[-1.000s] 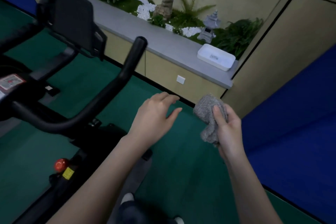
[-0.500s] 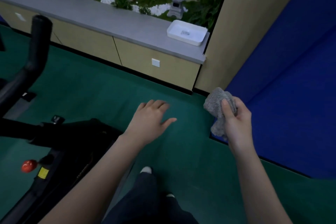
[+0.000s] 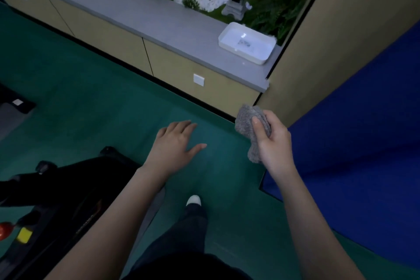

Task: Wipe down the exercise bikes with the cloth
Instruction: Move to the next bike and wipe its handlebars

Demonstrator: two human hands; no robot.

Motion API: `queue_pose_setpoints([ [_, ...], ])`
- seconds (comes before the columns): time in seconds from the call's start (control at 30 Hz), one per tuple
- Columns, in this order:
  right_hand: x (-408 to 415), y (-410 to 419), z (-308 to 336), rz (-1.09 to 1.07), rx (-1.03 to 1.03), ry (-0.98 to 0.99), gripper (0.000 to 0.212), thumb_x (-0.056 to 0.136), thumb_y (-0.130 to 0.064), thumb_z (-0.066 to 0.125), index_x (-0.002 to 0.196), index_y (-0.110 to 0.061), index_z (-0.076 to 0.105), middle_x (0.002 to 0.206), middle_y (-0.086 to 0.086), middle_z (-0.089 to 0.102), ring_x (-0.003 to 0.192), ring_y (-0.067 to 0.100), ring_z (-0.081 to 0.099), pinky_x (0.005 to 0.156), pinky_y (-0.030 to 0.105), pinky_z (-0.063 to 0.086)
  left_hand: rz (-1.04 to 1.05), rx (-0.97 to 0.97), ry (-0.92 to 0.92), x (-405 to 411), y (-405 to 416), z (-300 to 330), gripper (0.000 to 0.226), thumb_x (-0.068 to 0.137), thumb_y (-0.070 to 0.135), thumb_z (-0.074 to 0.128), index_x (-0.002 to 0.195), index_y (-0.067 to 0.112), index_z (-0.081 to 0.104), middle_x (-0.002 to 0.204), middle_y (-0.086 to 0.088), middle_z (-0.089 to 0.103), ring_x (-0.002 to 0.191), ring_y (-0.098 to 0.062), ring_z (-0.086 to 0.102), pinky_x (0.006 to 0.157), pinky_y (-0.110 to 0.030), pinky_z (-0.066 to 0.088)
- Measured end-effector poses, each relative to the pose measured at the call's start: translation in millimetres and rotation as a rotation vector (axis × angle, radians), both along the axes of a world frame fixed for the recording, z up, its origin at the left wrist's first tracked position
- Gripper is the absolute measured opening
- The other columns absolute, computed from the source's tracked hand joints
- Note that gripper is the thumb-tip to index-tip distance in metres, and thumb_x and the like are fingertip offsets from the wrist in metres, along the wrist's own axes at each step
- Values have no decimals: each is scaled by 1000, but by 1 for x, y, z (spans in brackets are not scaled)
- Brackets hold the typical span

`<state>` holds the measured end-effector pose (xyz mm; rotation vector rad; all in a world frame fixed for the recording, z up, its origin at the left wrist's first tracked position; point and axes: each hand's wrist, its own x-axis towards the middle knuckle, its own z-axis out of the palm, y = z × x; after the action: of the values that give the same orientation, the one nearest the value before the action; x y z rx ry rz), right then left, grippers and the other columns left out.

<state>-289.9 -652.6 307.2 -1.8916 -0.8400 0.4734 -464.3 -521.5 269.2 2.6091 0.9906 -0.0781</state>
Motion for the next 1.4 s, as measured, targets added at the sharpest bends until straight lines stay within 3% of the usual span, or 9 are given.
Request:
queue_pose_setpoints([
  [0.1,28,33,-3,23,-27,-14,20,99,-23,48,96,-7,59,74,5,58,62,8,50,57,23,37,30,-1,-34,17,32,-5,85,82,71,18,143,16,40,145,-1,43,134,-24,37,105,-41,31],
  [0.2,55,63,-8,19,-32,32,21,99,-21,48,104,-4,59,87,14,62,74,12,59,62,25,49,68,9,-11,33,64,-9,74,88,65,32,143,16,39,145,-1,43,134,-23,36,106,-40,29],
  [0.27,72,81,-10,7,-25,125,22,99,-19,48,113,-5,58,96,11,63,85,16,65,65,32,58,106,24,-16,42,81,-9,78,86,68,27,142,16,41,142,-1,46,132,-24,39,104,-41,31],
  [0.43,120,126,-12,36,-21,181,14,99,-15,49,109,-11,59,92,-1,62,75,9,63,53,26,56,209,4,-19,71,117,-14,87,79,72,15,140,17,44,140,-1,48,130,-24,41,102,-41,33],
  [0.63,191,198,-19,165,12,238,17,99,-16,50,95,-29,60,87,-6,64,73,12,63,53,25,55,388,12,1,119,157,-17,70,88,64,36,139,15,45,137,-3,51,129,-26,42,102,-42,34],
  [0.83,247,274,-18,313,-7,219,15,98,-14,51,101,-24,61,93,-9,64,84,10,64,58,31,58,563,43,-22,159,186,-6,64,90,57,46,135,12,50,131,-6,57,124,-29,48,98,-45,38],
  [1.07,237,371,-28,545,-43,212,14,97,-14,53,108,-16,61,98,-3,65,81,3,63,57,21,55,784,52,5,148,224,-7,62,90,57,48,132,11,53,127,-7,59,120,-31,51,93,-46,42],
  [1.23,206,455,-39,666,-54,94,18,95,-15,56,110,-13,65,96,-6,66,81,-10,59,73,9,47,903,52,-8,126,281,-13,60,88,50,55,135,12,51,130,-7,58,123,-30,49,96,-45,39],
  [1.4,173,543,-39,711,-48,50,20,94,-13,58,111,-8,66,99,-1,68,91,9,63,76,11,47,943,61,-60,99,365,-14,74,84,65,34,130,10,55,124,-8,61,117,-31,53,92,-45,43],
])
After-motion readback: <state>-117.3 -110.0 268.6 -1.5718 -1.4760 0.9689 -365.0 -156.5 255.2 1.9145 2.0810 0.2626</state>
